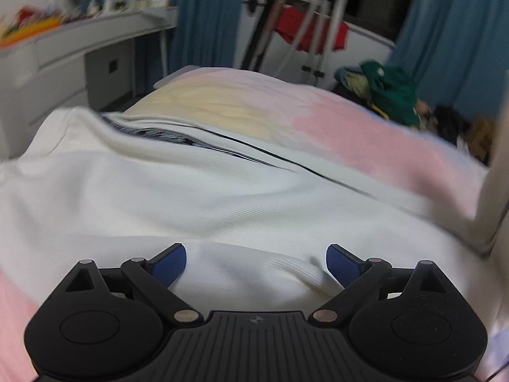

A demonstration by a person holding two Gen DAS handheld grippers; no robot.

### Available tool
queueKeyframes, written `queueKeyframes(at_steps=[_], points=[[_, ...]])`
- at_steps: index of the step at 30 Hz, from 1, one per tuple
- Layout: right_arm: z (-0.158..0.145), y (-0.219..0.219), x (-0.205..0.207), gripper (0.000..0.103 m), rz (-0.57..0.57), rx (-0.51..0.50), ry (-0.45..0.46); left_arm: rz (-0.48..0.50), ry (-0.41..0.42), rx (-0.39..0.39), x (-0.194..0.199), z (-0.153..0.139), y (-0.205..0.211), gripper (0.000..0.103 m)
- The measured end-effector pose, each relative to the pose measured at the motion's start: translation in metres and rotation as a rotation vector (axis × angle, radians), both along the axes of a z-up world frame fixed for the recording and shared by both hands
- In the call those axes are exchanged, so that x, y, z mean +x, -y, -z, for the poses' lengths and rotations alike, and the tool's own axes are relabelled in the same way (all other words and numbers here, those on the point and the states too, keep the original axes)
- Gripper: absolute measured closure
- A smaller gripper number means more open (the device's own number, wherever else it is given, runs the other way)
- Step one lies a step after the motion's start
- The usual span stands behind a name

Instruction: Fold clothes

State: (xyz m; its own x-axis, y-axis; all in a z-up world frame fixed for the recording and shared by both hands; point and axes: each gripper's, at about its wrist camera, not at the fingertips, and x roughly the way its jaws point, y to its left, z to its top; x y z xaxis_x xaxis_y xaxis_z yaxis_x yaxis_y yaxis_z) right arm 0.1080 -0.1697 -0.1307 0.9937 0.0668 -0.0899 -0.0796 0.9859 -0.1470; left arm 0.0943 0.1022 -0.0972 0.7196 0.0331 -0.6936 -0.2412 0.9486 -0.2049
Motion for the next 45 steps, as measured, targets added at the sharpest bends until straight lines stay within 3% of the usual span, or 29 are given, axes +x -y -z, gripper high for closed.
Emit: queueKeyframes(at_steps=[5,9,16,20,23,25,27,32,39,45], points=[[0.069,-0.061,-0.003,0.087,-0.147,-0.192,-0.245,-0.060,0.030,-0.107,-0.008,-0.005,-0.025,0.007],[0.059,-0.053,-0.007,0.087,-0.136,-0.150,-0.236,-0.063,0.074,-0.177,-0.011,-0.011,-0.037,0.007],[0.053,-0.066,-0.015,0.085,-0.097,-0.159,-0.241,-0.030,0.092,-0.211,-0.007,-0.009,-0.037,0.007],[0.054,-0.071,-0.010,0.083,-0.109,-0.173,-0.259,0.000,0.111,-0.184,-0.009,-0.012,-0.029,0.007],[0.050,-0.070,-0.013,0.074,-0.136,-0.185,-0.289,0.024,0.115,-0.153,-0.011,-0.014,-0.021,0.007],[0.040,-0.070,-0.022,0.053,-0.182,-0.173,-0.310,0.040,0.118,-0.130,-0.013,-0.015,-0.015,0.007],[0.026,-0.066,-0.032,0.039,-0.226,-0.142,-0.343,0.045,0.125,-0.092,-0.017,-0.018,-0.008,0.007],[-0.012,-0.050,-0.065,0.037,-0.281,-0.047,-0.347,0.088,0.180,0.022,-0.035,-0.033,0.016,0.007],[-0.033,-0.016,-0.063,0.037,-0.276,0.176,-0.368,0.107,0.180,0.033,-0.040,-0.035,0.026,0.007],[0.000,-0.028,-0.042,0.038,-0.273,0.104,-0.467,0.134,0.170,0.004,-0.027,-0.028,0.025,0.007]])
